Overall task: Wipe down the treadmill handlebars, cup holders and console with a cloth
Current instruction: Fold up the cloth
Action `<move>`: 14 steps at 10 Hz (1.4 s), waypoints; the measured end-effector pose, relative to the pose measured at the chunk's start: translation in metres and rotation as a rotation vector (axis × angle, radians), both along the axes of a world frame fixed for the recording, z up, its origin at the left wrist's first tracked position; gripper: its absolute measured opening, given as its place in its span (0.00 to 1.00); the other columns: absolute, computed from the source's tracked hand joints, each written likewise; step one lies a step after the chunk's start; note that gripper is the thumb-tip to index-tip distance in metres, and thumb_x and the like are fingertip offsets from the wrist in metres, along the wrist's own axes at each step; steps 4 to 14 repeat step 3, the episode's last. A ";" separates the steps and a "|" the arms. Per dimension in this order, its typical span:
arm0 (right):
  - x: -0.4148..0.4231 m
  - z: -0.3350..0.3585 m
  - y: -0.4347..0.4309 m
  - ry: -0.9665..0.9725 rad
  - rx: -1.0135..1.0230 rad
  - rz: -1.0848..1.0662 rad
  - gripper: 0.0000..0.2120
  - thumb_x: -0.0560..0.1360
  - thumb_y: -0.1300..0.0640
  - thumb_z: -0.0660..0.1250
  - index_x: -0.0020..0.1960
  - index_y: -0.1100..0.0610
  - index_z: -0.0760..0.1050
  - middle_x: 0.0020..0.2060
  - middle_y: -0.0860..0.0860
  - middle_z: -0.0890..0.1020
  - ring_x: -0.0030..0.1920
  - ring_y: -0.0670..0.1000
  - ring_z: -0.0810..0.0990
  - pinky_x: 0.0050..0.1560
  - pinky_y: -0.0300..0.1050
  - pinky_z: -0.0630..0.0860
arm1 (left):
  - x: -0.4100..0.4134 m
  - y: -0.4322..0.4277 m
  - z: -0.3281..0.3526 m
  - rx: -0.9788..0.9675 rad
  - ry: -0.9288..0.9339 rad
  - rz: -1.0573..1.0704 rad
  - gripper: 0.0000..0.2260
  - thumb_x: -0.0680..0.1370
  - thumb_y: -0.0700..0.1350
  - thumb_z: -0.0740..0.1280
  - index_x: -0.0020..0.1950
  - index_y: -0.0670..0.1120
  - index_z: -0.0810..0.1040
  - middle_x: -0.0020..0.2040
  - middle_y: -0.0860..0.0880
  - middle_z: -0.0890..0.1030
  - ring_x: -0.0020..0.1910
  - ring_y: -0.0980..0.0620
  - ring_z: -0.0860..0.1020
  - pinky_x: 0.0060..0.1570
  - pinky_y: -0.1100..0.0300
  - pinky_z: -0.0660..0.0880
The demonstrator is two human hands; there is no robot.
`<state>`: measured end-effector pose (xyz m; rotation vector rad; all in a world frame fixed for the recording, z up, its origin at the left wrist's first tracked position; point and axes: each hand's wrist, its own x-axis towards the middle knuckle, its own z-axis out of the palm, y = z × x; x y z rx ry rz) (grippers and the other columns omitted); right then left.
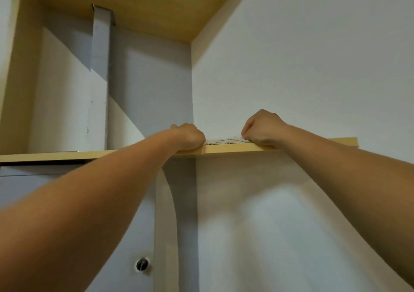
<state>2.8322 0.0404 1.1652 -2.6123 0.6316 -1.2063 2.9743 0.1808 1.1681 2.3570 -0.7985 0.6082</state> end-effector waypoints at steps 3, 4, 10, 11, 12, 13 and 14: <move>-0.045 -0.019 0.013 -0.610 0.217 0.380 0.08 0.77 0.52 0.64 0.46 0.54 0.81 0.42 0.47 0.82 0.44 0.46 0.79 0.43 0.38 0.74 | -0.041 0.053 -0.024 -0.617 0.070 -0.448 0.14 0.83 0.52 0.57 0.60 0.48 0.79 0.61 0.49 0.79 0.57 0.53 0.75 0.56 0.58 0.71; -0.045 -0.019 0.013 -0.610 0.217 0.380 0.08 0.77 0.52 0.64 0.46 0.54 0.81 0.42 0.47 0.82 0.44 0.46 0.79 0.43 0.38 0.74 | -0.041 0.053 -0.024 -0.617 0.070 -0.448 0.14 0.83 0.52 0.57 0.60 0.48 0.79 0.61 0.49 0.79 0.57 0.53 0.75 0.56 0.58 0.71; -0.045 -0.019 0.013 -0.610 0.217 0.380 0.08 0.77 0.52 0.64 0.46 0.54 0.81 0.42 0.47 0.82 0.44 0.46 0.79 0.43 0.38 0.74 | -0.041 0.053 -0.024 -0.617 0.070 -0.448 0.14 0.83 0.52 0.57 0.60 0.48 0.79 0.61 0.49 0.79 0.57 0.53 0.75 0.56 0.58 0.71; -0.045 -0.019 0.013 -0.610 0.217 0.380 0.08 0.77 0.52 0.64 0.46 0.54 0.81 0.42 0.47 0.82 0.44 0.46 0.79 0.43 0.38 0.74 | -0.041 0.053 -0.024 -0.617 0.070 -0.448 0.14 0.83 0.52 0.57 0.60 0.48 0.79 0.61 0.49 0.79 0.57 0.53 0.75 0.56 0.58 0.71; -0.045 -0.019 0.013 -0.610 0.217 0.380 0.08 0.77 0.52 0.64 0.46 0.54 0.81 0.42 0.47 0.82 0.44 0.46 0.79 0.43 0.38 0.74 | -0.041 0.053 -0.024 -0.617 0.070 -0.448 0.14 0.83 0.52 0.57 0.60 0.48 0.79 0.61 0.49 0.79 0.57 0.53 0.75 0.56 0.58 0.71; -0.045 -0.019 0.013 -0.610 0.217 0.380 0.08 0.77 0.52 0.64 0.46 0.54 0.81 0.42 0.47 0.82 0.44 0.46 0.79 0.43 0.38 0.74 | -0.041 0.053 -0.024 -0.617 0.070 -0.448 0.14 0.83 0.52 0.57 0.60 0.48 0.79 0.61 0.49 0.79 0.57 0.53 0.75 0.56 0.58 0.71; -0.045 -0.019 0.013 -0.610 0.217 0.380 0.08 0.77 0.52 0.64 0.46 0.54 0.81 0.42 0.47 0.82 0.44 0.46 0.79 0.43 0.38 0.74 | -0.041 0.053 -0.024 -0.617 0.070 -0.448 0.14 0.83 0.52 0.57 0.60 0.48 0.79 0.61 0.49 0.79 0.57 0.53 0.75 0.56 0.58 0.71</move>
